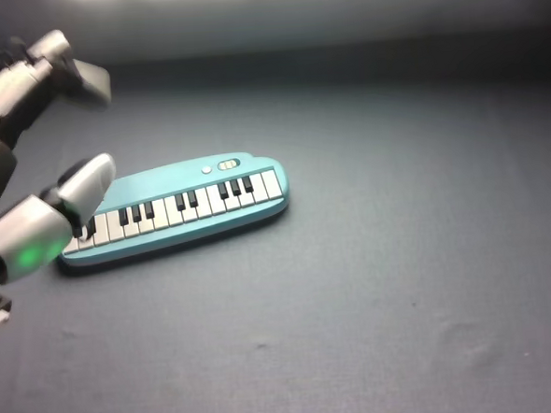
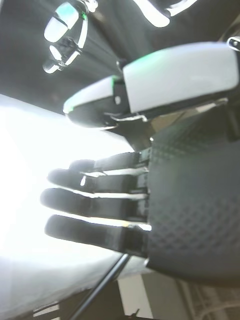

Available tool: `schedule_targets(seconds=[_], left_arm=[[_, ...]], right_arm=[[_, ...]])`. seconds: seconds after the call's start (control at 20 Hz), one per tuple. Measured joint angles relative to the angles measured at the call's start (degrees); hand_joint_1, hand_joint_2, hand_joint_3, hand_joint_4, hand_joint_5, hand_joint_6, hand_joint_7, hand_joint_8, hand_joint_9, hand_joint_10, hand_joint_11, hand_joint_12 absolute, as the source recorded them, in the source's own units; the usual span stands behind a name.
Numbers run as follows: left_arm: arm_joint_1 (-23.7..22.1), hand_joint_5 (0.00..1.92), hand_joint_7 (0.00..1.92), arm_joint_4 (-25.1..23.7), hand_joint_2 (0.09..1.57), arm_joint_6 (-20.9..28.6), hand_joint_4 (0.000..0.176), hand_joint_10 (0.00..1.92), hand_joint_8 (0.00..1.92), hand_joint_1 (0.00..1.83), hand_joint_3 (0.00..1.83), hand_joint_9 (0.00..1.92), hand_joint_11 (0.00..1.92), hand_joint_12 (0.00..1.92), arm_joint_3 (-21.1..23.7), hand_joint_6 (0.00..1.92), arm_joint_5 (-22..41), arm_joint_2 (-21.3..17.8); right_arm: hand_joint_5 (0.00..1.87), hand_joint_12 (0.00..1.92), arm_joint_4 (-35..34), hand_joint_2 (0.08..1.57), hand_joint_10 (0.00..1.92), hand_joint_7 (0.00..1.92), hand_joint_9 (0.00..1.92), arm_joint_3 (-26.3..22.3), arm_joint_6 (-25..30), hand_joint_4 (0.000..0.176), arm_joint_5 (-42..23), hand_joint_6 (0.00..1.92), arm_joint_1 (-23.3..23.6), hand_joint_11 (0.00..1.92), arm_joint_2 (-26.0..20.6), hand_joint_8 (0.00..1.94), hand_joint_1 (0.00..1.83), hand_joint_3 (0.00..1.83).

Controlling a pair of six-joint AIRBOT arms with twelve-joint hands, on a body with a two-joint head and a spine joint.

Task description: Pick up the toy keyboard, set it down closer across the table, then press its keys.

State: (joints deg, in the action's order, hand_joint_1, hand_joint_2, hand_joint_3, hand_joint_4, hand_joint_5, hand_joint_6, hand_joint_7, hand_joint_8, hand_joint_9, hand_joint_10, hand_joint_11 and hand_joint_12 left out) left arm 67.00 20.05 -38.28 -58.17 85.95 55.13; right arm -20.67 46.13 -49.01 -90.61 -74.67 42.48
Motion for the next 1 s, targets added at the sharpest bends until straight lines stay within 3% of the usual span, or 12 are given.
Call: schedule_targets(seconds=[0.25,0.3,0.5,0.55,0.8,0.85,1.0], left_arm=[[-2.4,0.04,0.04,-1.4,1.42,-0.9,0.075,0.05,0.0,0.4,0.0,0.09,0.0,0.88,-1.3,0.01,-5.0,0.0],[-2.4,0.07,0.03,-1.3,1.4,-0.9,0.056,0.04,0.0,0.51,0.0,0.1,0.0,0.8,-1.3,0.01,-5.4,0.0],[-2.4,0.08,0.03,-1.4,1.4,-0.9,0.05,0.03,0.0,0.55,0.0,0.1,0.0,0.77,-1.3,0.01,-5.9,0.1],[-2.7,0.08,0.01,-1.7,1.41,-0.9,0.041,0.01,0.0,0.6,0.0,0.07,0.0,0.63,-1.7,0.01,-6.6,0.1],[-6.3,0.09,0.01,-3.4,1.41,-3.1,0.038,0.01,0.0,0.62,0.0,0.06,0.0,0.55,-3.8,0.0,-14.1,0.1],[-7.1,0.02,0.0,-4.9,1.34,-3.6,0.004,0.0,0.0,0.6,0.0,0.01,0.0,0.4,-4.7,0.0,-16.6,0.1],[-9.8,0.0,0.0,-5.2,1.32,-5.0,0.0,0.0,0.0,0.59,0.0,0.0,0.0,0.3,-6.3,0.0,-25.1,0.4]], right_arm=[[0.0,0.03,1.8,1.34,0.0,0.0,0.0,1.2,-3.5,0.027,6.7,0.0,5.5,0.0,0.0,0.0,0.43,0.01],[0.0,0.01,2.4,1.34,0.0,0.0,0.0,1.3,-3.5,0.051,7.2,0.0,5.6,0.0,0.0,0.0,0.43,0.01],[0.0,0.0,2.3,1.33,0.0,0.0,0.0,1.3,-4.0,0.057,8.0,0.0,5.6,0.0,0.0,0.0,0.43,0.0],[0.0,0.0,2.3,1.31,0.0,0.0,0.0,1.3,-4.7,0.084,8.5,0.0,5.8,0.0,0.0,0.0,0.37,0.0],[0.0,0.0,3.4,1.31,0.0,0.0,0.0,2.5,-11.8,0.091,17.5,0.0,12.3,0.0,0.2,0.0,0.35,0.0],[0.0,0.0,3.6,1.31,0.0,0.0,0.0,2.5,-12.5,0.096,18.8,0.0,12.5,0.0,0.3,0.0,0.3,0.0],[0.0,0.0,3.5,1.31,0.0,0.0,0.0,2.5,-14.1,0.097,23.2,0.0,13.1,0.0,0.7,0.0,0.29,0.0]])
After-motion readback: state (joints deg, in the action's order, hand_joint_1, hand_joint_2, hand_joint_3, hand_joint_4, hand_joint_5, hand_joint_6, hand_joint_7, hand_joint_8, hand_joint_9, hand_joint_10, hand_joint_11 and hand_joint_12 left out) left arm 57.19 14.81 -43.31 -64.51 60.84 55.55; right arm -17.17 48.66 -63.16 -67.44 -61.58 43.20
